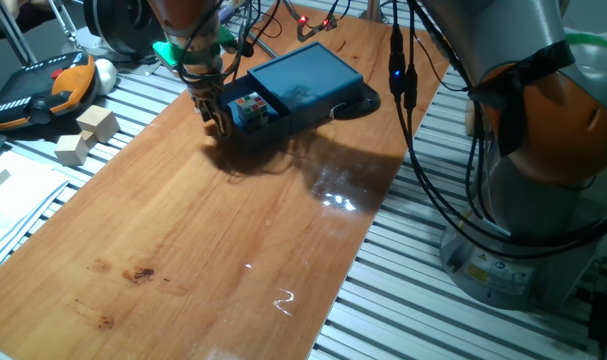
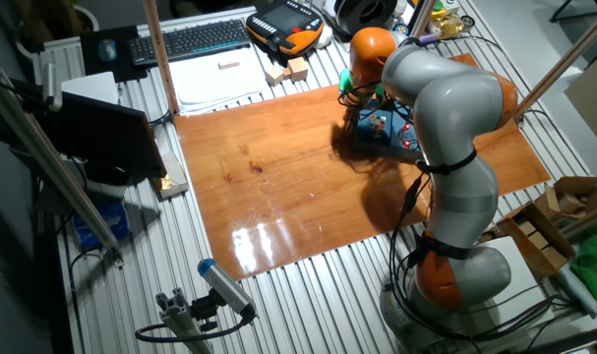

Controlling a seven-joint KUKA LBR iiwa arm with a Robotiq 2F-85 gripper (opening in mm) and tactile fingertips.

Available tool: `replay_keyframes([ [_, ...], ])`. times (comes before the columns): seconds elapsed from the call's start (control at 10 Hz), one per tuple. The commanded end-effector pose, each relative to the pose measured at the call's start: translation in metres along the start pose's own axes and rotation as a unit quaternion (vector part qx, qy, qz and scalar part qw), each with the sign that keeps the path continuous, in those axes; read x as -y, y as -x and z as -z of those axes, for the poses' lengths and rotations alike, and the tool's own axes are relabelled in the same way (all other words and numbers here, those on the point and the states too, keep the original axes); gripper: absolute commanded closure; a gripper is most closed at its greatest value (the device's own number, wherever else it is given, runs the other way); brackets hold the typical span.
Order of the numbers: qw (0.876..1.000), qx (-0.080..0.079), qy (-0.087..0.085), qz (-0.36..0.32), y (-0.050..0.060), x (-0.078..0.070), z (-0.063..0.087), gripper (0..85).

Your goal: Grasp the handle and close the drawer

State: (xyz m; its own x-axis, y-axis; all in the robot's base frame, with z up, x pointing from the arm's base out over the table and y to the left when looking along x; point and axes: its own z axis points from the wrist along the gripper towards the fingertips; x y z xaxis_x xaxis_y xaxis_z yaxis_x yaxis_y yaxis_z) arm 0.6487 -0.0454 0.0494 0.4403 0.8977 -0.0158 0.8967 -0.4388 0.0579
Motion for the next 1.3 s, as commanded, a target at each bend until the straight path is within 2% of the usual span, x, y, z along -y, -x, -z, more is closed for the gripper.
replay_keyframes([
  [0.0,1.000,0.001,-0.001,-0.001,0.0002,-0.0001,-0.0002,16.3],
  [0.6,1.000,0.002,-0.005,-0.016,0.0075,0.0003,-0.0054,18.3],
  [1.2,1.000,0.005,-0.010,-0.017,0.0080,0.0008,-0.0060,20.3],
])
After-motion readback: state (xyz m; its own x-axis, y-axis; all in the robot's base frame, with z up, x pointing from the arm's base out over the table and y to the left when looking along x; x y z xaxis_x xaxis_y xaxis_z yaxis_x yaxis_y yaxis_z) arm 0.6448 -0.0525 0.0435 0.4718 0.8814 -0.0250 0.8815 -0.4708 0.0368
